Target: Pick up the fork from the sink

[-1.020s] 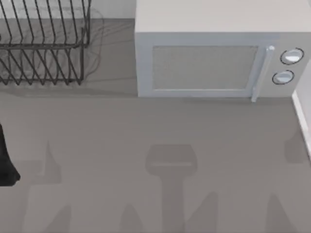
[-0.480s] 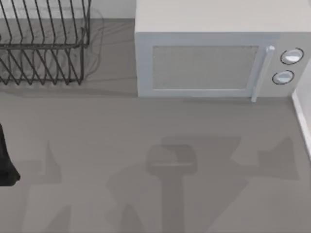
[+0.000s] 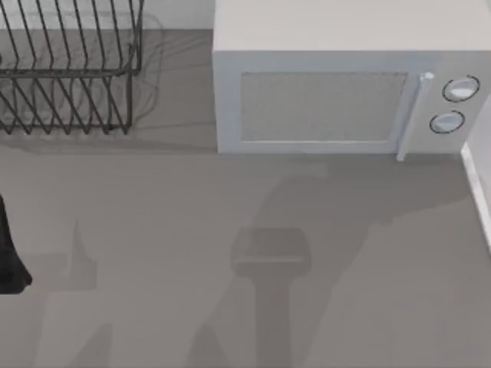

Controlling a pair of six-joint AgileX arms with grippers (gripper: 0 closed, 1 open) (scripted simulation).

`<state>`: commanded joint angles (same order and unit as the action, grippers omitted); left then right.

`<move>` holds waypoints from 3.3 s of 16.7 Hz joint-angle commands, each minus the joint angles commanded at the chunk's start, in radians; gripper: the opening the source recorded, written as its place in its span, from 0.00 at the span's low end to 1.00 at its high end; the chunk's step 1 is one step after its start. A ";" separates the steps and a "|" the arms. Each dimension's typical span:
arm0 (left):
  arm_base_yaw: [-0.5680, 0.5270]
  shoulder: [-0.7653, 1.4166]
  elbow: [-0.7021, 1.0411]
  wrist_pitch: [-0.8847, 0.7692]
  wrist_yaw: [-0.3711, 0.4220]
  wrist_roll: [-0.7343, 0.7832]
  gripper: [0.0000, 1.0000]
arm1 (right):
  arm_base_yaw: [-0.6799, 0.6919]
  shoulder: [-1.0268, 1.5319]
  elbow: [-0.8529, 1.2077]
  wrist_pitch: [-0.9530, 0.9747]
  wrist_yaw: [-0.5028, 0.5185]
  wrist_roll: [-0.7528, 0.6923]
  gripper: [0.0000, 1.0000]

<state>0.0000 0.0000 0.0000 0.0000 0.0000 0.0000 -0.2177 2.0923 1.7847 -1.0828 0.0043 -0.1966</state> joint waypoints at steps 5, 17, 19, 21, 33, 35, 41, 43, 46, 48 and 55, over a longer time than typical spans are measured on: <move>0.000 0.000 0.000 0.000 0.000 0.000 1.00 | -0.024 0.242 0.206 -0.125 0.000 -0.024 1.00; 0.000 0.000 0.000 0.000 0.000 0.000 1.00 | -0.022 0.329 0.166 -0.022 0.001 -0.025 1.00; 0.000 0.000 0.000 0.000 0.000 0.000 1.00 | -0.023 0.378 0.116 0.092 0.002 -0.024 1.00; 0.000 0.000 0.000 0.000 0.000 0.000 1.00 | -0.024 0.427 0.066 0.199 0.002 -0.024 1.00; 0.000 0.000 0.000 0.000 0.000 0.000 1.00 | -0.026 0.486 0.012 0.294 0.003 -0.023 0.62; 0.000 0.000 0.000 0.000 0.000 0.000 1.00 | -0.026 0.486 0.012 0.294 0.003 -0.023 0.47; 0.000 0.000 0.000 0.000 0.000 0.000 1.00 | -0.026 0.486 0.012 0.294 0.003 -0.023 0.02; 0.000 0.000 0.000 0.000 0.000 0.000 1.00 | -0.026 0.486 0.012 0.294 0.003 -0.023 0.00; 0.000 0.000 0.000 0.000 0.000 0.000 1.00 | -0.026 0.486 0.012 0.294 0.003 -0.023 0.00; 0.000 0.000 0.000 0.000 0.000 0.000 1.00 | -0.026 0.486 0.012 0.294 0.003 -0.023 0.00; 0.000 0.000 0.000 0.000 0.000 0.000 1.00 | -0.024 0.403 0.111 0.163 -0.008 -0.016 0.00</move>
<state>0.0000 0.0000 0.0000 0.0000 0.0000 0.0000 -0.2419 2.4956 1.8962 -0.9196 -0.0036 -0.2126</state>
